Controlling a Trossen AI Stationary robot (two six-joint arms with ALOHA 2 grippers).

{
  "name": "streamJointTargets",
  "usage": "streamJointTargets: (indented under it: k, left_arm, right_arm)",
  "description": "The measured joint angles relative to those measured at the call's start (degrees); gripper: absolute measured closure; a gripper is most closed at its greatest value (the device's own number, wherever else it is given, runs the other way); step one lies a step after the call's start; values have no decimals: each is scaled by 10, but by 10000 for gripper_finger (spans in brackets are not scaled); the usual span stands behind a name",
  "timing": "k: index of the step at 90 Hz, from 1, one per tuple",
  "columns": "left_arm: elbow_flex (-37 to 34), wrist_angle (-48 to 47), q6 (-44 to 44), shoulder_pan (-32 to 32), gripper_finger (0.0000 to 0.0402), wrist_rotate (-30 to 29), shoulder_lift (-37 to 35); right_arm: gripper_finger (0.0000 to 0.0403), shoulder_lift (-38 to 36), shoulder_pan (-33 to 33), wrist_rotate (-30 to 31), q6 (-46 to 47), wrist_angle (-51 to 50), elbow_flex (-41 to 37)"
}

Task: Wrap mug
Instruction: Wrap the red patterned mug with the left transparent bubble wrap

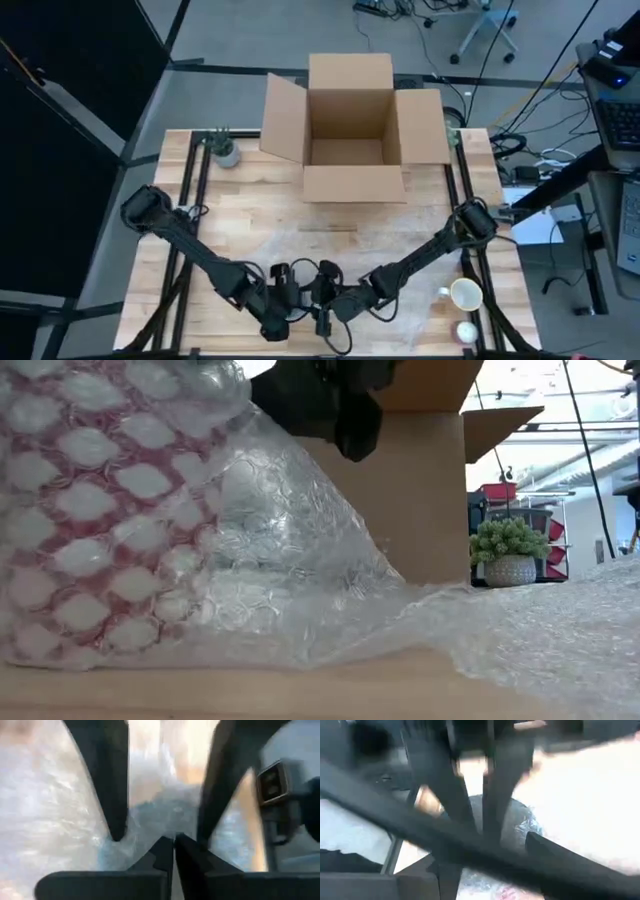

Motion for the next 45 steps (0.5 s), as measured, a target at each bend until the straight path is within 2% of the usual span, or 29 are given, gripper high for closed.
streamJointTargets:
  k: [17,26,34,45]
  left_arm:
    - [1,-41,15,-8,396,-46,-59]
    - [3,-68,14,-12,396,-117,-84]
    - [2,-124,2,-8,396,-158,-84]
    - [-17,-144,-30,9,396,-168,-67]
  right_arm:
    - [206,-1,-1,1,-10,-2,-1]
    - [206,-1,1,0,-12,-1,-1]
    - [206,-1,2,-1,-18,-1,-2]
    - [206,-1,4,-3,-19,1,-2]
